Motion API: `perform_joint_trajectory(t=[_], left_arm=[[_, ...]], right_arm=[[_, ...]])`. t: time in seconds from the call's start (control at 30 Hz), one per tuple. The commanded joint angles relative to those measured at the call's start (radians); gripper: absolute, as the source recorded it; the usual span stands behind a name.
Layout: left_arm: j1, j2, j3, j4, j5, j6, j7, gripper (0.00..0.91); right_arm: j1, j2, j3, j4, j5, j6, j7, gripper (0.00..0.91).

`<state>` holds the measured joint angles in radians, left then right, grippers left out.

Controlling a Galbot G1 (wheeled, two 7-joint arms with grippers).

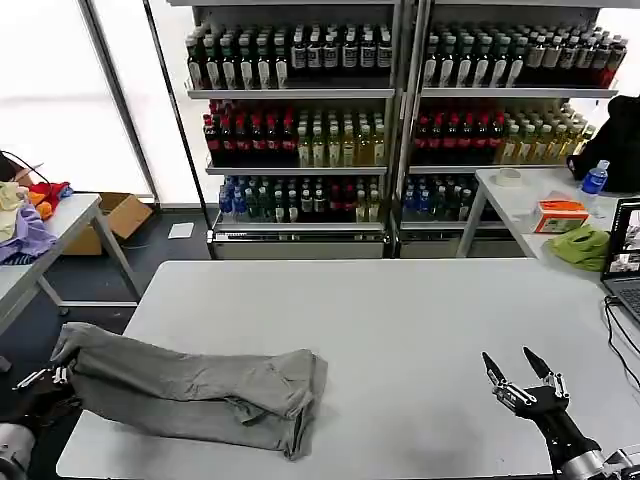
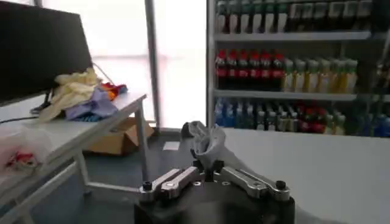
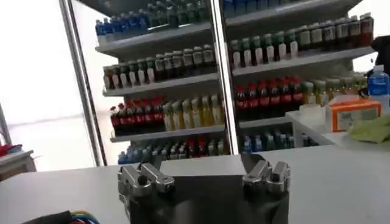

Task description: Fold and organize the clothes.

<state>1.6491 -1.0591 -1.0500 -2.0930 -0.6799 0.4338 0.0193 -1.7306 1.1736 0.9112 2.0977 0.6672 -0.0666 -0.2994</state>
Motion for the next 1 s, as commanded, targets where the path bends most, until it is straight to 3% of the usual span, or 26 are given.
perform_joint_trajectory(t=[0.03, 0.27, 0.63, 0.67, 0.7, 0.73, 1.0], left_arm=[[-0.013, 0.063, 0.302, -0.244, -0.059, 0.025, -0.053, 0.010], [-0.102, 0.113, 0.631, -0.259, -0.162, 0.040, -0.125, 0.010], [-0.229, 0.008, 0.928, 0.023, -0.039, 0.022, -0.123, 0.030], [-0.240, -0.002, 0.937, 0.034, -0.039, 0.023, -0.126, 0.101], [-0.260, -0.025, 0.948, 0.055, -0.038, 0.026, -0.128, 0.605], [-0.274, -0.037, 0.954, 0.070, -0.035, 0.031, -0.128, 0.907], [-0.301, -0.040, 0.917, 0.037, -0.030, 0.049, -0.130, 0.907]], right_arm=[[-0.008, -0.011, 0.002, 0.010, 0.003, -0.003, 0.001, 0.907], [-0.017, -0.018, -0.021, 0.037, -0.008, -0.016, 0.004, 0.907], [-0.029, 0.004, -0.016, 0.053, -0.019, -0.025, 0.005, 0.907], [-0.031, 0.004, -0.016, 0.053, -0.019, -0.026, 0.005, 0.907], [-0.034, 0.007, -0.014, 0.055, -0.019, -0.027, 0.004, 0.907], [-0.035, 0.010, -0.012, 0.054, -0.019, -0.027, 0.005, 0.907], [-0.045, 0.019, -0.008, 0.060, -0.017, -0.028, 0.003, 0.907]])
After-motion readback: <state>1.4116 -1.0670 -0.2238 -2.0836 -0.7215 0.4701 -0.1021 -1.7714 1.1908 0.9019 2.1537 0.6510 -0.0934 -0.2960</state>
